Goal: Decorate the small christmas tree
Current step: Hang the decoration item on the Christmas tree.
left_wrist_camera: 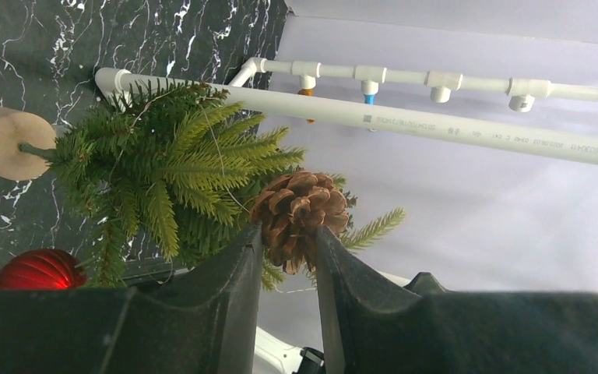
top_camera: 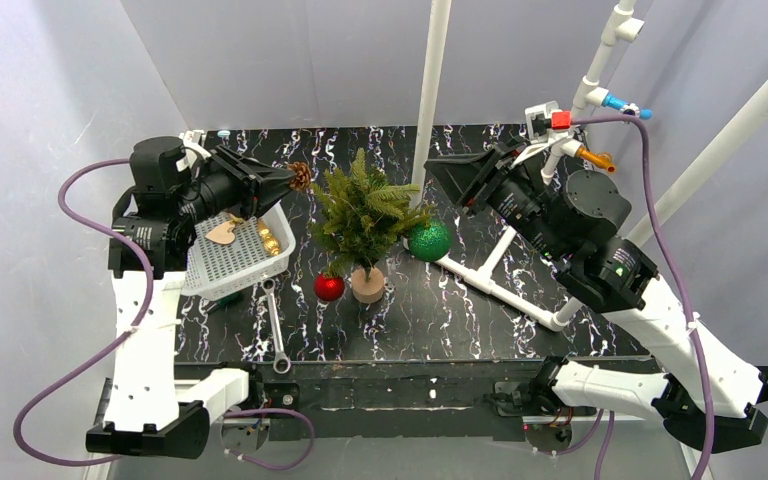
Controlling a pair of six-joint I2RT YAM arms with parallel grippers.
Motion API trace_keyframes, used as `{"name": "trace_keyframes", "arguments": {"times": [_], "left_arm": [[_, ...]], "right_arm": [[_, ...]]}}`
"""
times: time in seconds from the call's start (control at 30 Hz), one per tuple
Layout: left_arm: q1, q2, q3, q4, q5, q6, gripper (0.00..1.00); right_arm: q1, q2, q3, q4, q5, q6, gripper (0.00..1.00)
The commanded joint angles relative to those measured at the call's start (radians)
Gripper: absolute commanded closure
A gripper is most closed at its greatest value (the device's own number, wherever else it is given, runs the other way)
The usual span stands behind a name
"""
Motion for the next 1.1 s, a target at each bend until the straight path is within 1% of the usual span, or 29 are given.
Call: {"name": "trace_keyframes", "arguments": {"times": [0.0,0.23,0.47,0.7,1.07], "left_arm": [[-0.004,0.007,0.000,0.025,-0.001,0.001,0.85],[-0.004,0.045,0.012,0.069,0.017,-0.031,0.85],[-0.006,0.123,0.073,0.091,0.046,-0.031,0.85],[-0.019,0.161,0.110,0.105,0.061,-0.027,0.84],[-0.057,0.181,0.081,0.124,0.081,-0.023,0.84]], "right_arm": [[0.001,-0.016,-0.016,0.057,0.001,0.016,0.62],[0.001,-0.011,-0.019,0.064,-0.001,0.021,0.62],[0.002,0.011,-0.006,0.076,-0.017,0.032,0.62],[0.002,0.025,-0.003,0.077,-0.024,0.040,0.62],[0.001,0.033,0.000,0.077,-0.021,0.042,0.62]]}}
